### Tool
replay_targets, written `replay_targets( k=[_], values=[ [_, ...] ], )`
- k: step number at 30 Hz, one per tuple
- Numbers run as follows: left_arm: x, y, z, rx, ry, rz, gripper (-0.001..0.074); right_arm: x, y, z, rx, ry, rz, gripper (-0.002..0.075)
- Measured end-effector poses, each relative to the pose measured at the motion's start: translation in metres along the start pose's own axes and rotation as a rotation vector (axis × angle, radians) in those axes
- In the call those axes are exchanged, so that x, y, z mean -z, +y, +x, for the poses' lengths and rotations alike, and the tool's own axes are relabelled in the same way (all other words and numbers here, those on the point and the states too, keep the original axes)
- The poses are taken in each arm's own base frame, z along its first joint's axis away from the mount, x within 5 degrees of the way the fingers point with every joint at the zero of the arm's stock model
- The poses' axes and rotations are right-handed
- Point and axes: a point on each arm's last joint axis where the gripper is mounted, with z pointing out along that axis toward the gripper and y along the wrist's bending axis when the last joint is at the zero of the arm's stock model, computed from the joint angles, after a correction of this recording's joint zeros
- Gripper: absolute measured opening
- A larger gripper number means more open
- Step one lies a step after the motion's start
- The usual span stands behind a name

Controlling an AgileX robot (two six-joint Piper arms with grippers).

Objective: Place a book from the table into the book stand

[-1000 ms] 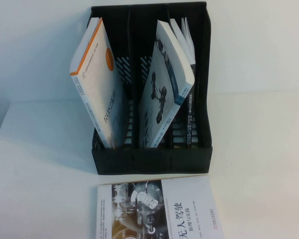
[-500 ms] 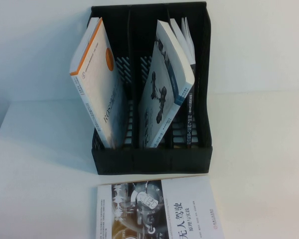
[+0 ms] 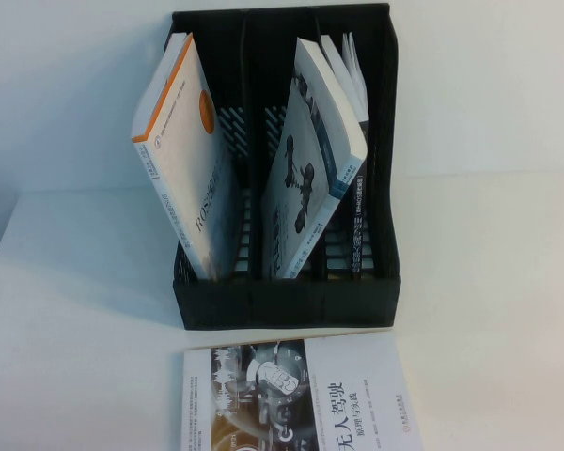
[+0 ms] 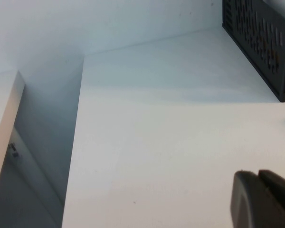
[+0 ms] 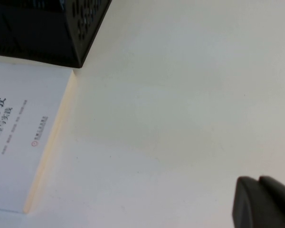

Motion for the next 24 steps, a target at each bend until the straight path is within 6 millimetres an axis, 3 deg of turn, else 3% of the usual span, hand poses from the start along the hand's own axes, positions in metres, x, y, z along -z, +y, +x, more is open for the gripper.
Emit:
replay_targets(
  k=[7,15,24],
  values=[
    [0.0,0.0,0.0,0.002,0.0,0.0,-0.0003,0.0,-0.004,0.004,0.036,-0.037,0.035,0.0],
    [0.0,0.0,0.0,-0.001,0.0,-0.001,-0.0003,0.009,-0.017,0.029,0.061,-0.367,0.176,0.0],
    [0.0,0.0,0.0,-0.001,0.0,-0.001,-0.0004,-0.023,-0.016,0.064,-0.005,-0.401,0.209,0.0]
  ],
)
